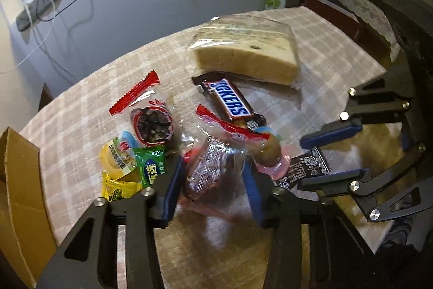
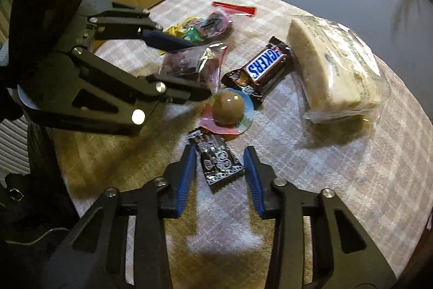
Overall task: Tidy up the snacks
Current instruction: 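Grasp the red-topped brown chocolate bag with the left tool while the right tool grasps the black mini candy bar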
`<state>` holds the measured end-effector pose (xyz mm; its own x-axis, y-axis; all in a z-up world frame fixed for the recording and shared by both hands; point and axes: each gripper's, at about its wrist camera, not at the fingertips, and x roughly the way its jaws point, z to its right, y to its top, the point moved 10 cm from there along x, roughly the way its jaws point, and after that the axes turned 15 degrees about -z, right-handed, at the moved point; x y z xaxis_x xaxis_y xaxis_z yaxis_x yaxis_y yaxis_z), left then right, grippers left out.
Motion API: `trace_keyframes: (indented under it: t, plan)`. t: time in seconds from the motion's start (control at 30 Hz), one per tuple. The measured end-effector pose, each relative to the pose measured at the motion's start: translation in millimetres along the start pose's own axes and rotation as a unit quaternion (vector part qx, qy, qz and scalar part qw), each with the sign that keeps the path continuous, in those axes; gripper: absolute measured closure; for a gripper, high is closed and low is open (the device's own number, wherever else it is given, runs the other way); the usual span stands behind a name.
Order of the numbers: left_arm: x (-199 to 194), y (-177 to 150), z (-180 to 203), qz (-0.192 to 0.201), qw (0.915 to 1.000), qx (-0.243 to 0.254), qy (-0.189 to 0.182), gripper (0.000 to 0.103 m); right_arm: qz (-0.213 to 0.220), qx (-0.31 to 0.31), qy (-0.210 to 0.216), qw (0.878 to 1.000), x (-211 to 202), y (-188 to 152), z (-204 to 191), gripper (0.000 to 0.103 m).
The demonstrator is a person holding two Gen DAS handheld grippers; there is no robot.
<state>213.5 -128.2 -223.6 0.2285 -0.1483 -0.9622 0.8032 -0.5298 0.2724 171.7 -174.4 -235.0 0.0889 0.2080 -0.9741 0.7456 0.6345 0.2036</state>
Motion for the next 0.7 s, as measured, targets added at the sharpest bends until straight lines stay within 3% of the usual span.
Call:
trace_keyframes:
  t: [0.17, 0.7]
  plan:
    - [-4, -6, 0, 0.007, 0.9999, -0.008, -0.005, 0.071, 0.001, 0.002, -0.010, 1.000, -3, -6, 1, 0.072]
    - [-42, -23, 7, 0.057, 0.9955, -0.056, -0.052, 0.072, 0.025, 0.043, -0.011, 0.999, -24, -31, -10, 0.078]
